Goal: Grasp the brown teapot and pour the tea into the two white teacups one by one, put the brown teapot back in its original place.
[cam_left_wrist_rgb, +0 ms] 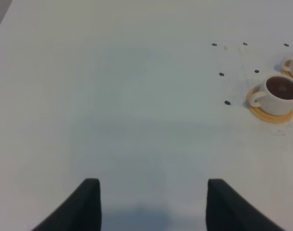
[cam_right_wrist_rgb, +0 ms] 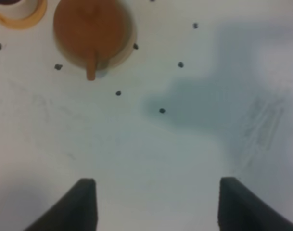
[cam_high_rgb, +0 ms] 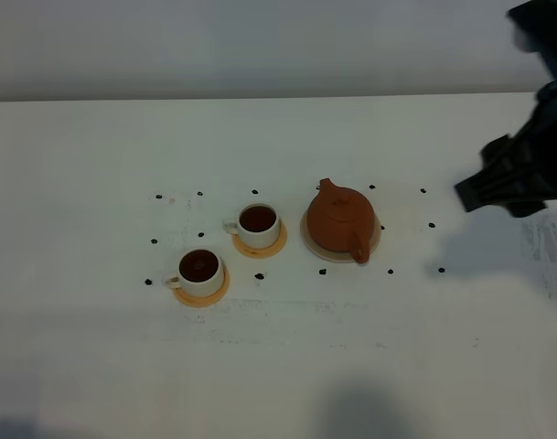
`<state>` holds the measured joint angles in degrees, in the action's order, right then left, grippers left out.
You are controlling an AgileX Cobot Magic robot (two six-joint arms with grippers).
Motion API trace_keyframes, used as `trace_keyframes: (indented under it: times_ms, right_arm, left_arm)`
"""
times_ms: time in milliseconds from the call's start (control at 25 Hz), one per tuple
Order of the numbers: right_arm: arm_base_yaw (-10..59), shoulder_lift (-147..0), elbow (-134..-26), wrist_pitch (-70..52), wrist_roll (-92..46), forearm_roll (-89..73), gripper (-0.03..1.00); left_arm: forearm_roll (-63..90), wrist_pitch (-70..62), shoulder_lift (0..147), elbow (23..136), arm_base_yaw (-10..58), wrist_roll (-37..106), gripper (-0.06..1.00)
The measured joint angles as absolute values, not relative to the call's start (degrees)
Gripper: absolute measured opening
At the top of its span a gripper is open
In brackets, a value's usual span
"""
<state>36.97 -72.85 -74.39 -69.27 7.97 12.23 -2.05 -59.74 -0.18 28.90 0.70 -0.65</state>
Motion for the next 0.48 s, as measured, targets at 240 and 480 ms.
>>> trace_keyframes:
  times_ms: [240, 480]
  right_arm:
    - [36.97, -64.36, -74.39, -69.76, 8.04, 12.73, 0.5]
    - [36.97, -59.13, -74.39, -69.81, 8.74, 12.85, 0.45]
  left_arm:
    - [-2.05, -59.74, -0.18, 28.9, 0.7, -0.65, 0.5]
    - [-2.05, -59.74, -0.18, 28.9, 0.7, -0.65, 0.5]
